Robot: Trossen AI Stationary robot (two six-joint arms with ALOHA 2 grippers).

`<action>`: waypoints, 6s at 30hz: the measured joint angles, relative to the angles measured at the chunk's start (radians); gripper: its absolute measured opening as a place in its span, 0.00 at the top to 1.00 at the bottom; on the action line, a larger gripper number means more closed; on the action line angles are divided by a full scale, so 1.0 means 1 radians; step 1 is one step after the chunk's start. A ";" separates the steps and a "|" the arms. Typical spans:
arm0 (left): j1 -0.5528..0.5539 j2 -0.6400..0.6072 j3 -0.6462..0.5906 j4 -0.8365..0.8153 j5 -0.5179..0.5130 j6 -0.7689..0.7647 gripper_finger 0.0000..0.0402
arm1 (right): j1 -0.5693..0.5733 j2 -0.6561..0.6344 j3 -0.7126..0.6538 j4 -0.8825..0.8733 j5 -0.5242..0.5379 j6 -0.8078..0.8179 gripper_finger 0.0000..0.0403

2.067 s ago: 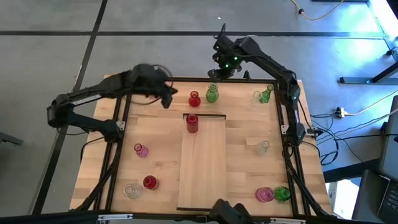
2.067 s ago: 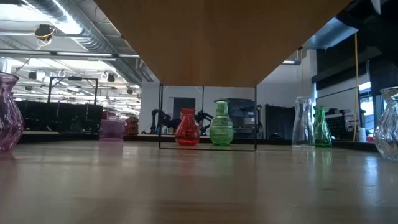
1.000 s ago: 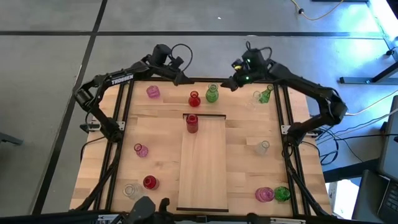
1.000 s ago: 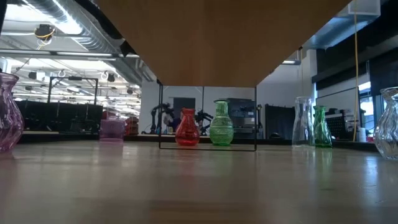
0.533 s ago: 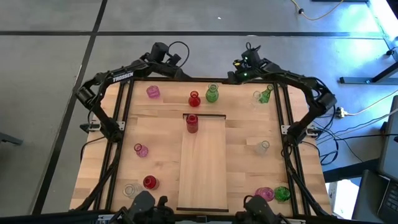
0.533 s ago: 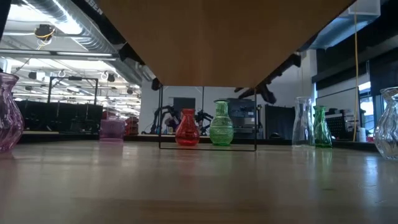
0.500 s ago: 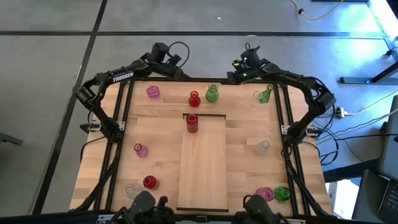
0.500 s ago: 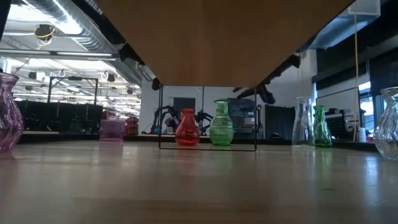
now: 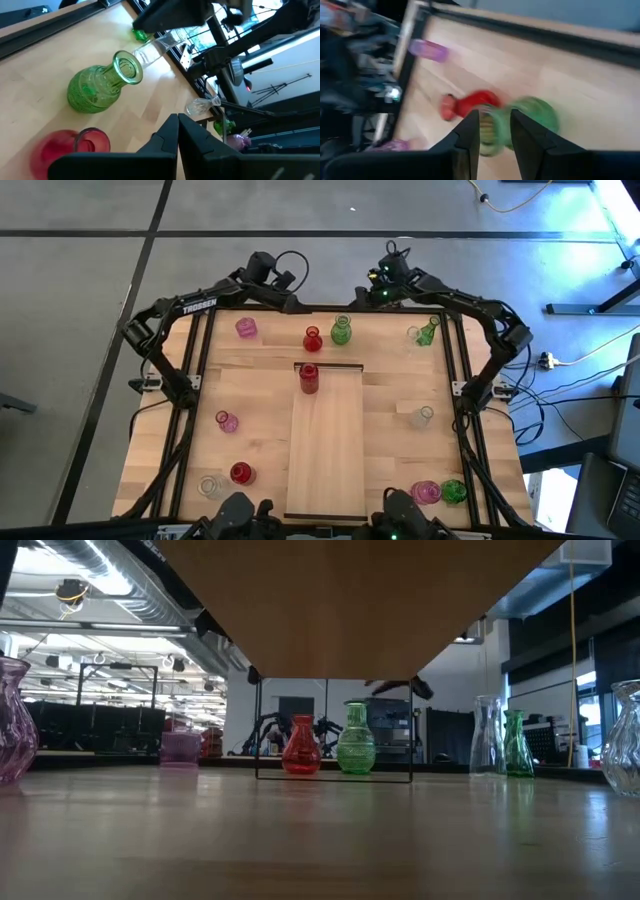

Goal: Sort vases onto shelf
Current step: Put the top left green vase on the shelf

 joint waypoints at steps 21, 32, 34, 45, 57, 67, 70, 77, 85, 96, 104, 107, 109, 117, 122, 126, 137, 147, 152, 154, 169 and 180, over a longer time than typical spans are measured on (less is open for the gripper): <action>0.016 0.139 0.002 0.125 0.100 -0.223 1.00 | 0.074 0.063 0.054 -0.118 0.003 -0.014 0.77; 0.021 0.139 0.002 0.127 0.175 -0.234 1.00 | 0.116 0.083 0.055 -0.110 0.022 0.063 0.77; 0.020 0.139 0.002 0.127 0.177 -0.234 1.00 | 0.127 0.098 0.055 -0.099 0.023 0.087 0.77; 0.010 0.139 0.001 0.129 0.195 -0.234 1.00 | 0.162 0.107 0.055 -0.066 0.108 0.138 0.78; 0.010 0.139 0.001 0.130 0.222 -0.234 1.00 | 0.173 0.110 0.057 -0.070 0.108 0.112 0.98; 0.010 0.139 0.001 0.130 0.252 -0.234 1.00 | 0.173 0.112 0.128 -0.226 0.149 0.060 0.99; 0.015 0.135 0.000 0.129 0.255 -0.230 1.00 | 0.173 0.113 0.183 -0.336 0.197 0.003 1.00; 0.064 0.062 0.000 0.091 0.245 -0.195 1.00 | 0.173 0.114 0.312 -0.461 0.175 -0.062 1.00; 0.090 -0.119 0.000 -0.126 0.189 -0.034 1.00 | 0.172 0.114 0.579 -0.700 0.223 -0.183 1.00; 0.079 -0.374 0.000 -0.383 -0.010 0.177 1.00 | 0.172 0.109 0.801 -0.904 0.163 -0.249 1.00; 0.050 -0.468 0.000 -0.519 -0.065 0.230 1.00 | 0.247 0.081 0.799 -0.949 0.119 -0.248 1.00; 0.030 -0.500 0.000 -0.586 -0.130 0.259 1.00 | 0.274 0.047 0.799 -0.959 0.111 -0.229 1.00; 0.020 -0.516 0.000 -0.620 -0.166 0.272 1.00 | 0.292 0.023 0.799 -0.955 0.128 -0.218 1.00; -0.006 -0.527 0.000 -0.637 -0.211 0.283 1.00 | 0.324 -0.083 0.799 -0.940 0.108 -0.151 1.00; -0.006 -0.527 0.000 -0.634 -0.225 0.282 1.00 | 0.389 -0.146 0.800 -0.937 0.006 -0.096 1.00; -0.006 -0.527 0.000 -0.634 -0.228 0.282 1.00 | 0.470 -0.160 0.800 -0.902 -0.050 -0.042 1.00; -0.009 -0.526 0.000 -0.634 -0.227 0.250 1.00 | 0.675 -0.076 0.800 -0.878 -0.083 0.054 1.00; -0.061 -0.526 0.000 -0.634 -0.251 0.253 1.00 | 0.731 0.036 0.800 -0.864 -0.111 0.055 1.00; -0.078 -0.526 0.000 -0.634 -0.252 0.257 1.00 | 0.722 0.068 0.800 -0.867 -0.100 0.055 1.00; -0.082 -0.526 0.000 -0.634 -0.252 0.258 1.00 | 0.722 0.082 0.800 -0.867 -0.092 0.055 1.00; -0.085 -0.526 0.000 -0.665 -0.255 0.310 1.00 | 0.723 0.155 0.800 -0.879 -0.049 0.020 1.00; -0.085 -0.526 0.000 -0.674 -0.278 0.336 1.00 | 0.723 0.156 0.797 -0.888 -0.057 0.011 1.00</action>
